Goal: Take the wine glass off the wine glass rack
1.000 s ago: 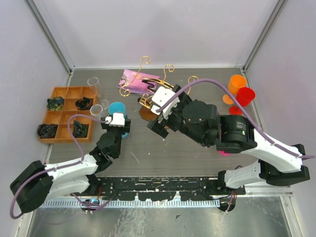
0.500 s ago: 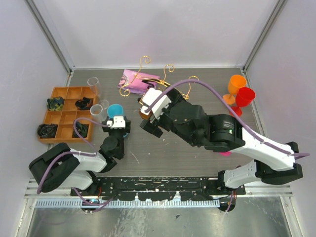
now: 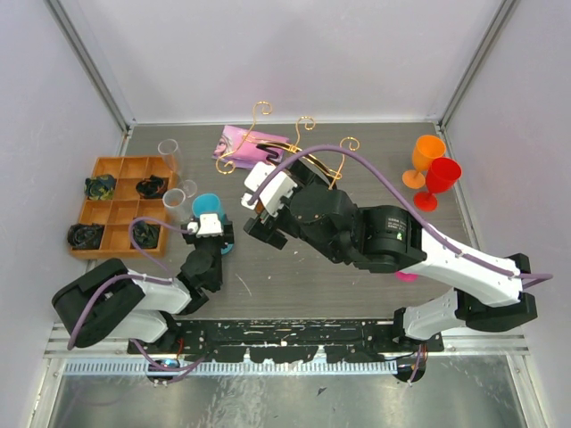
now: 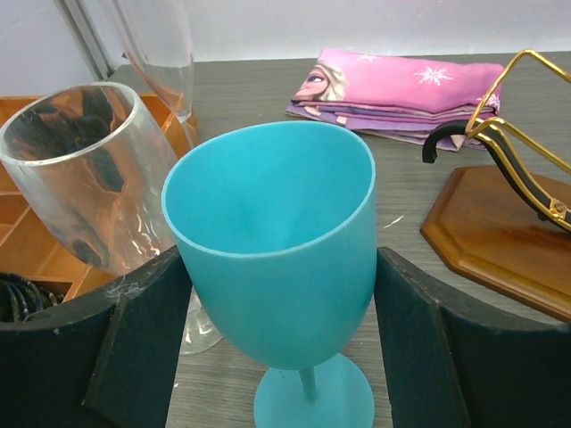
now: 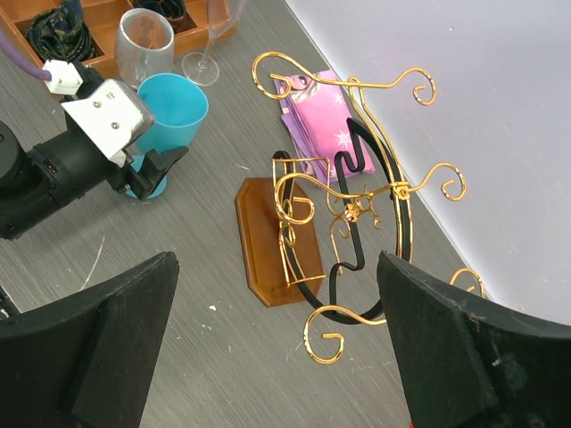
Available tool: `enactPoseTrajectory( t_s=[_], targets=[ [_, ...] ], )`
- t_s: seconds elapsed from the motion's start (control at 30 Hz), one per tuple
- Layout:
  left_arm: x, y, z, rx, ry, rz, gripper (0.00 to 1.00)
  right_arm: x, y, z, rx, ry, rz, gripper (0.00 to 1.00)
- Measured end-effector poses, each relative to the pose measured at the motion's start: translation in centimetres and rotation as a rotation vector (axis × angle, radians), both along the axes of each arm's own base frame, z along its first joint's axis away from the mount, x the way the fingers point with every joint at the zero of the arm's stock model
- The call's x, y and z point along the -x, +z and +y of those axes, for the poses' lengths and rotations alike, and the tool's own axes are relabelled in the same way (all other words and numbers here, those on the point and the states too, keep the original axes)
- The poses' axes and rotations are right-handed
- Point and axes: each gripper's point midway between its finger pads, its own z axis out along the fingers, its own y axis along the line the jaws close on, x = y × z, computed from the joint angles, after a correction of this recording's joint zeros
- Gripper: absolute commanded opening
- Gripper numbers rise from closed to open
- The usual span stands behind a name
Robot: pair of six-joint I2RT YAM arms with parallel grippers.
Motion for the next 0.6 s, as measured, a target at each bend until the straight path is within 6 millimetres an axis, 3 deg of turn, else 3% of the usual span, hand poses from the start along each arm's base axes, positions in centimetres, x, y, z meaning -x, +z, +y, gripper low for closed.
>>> enactPoseTrajectory(
  t_s=[0.17, 0.47, 0.6],
  targets=[
    [0.06, -0.29, 0.17, 0.012, 0.012, 0.009, 1.00, -0.13, 0.02, -0.03, -0.002, -0.001, 0.001, 0.98],
    [0.16, -0.67, 0.25, 0.022, 0.017, 0.023, 0.99, -0.50, 0.02, -0.09, -0.006, -0.004, 0.005, 0.98],
    [0.62, 0.08, 0.03, 0.027, 0.008, 0.014, 0.99, -0.62, 0.01, -0.12, -0.007, -0.005, 0.006, 0.98]
  ],
)
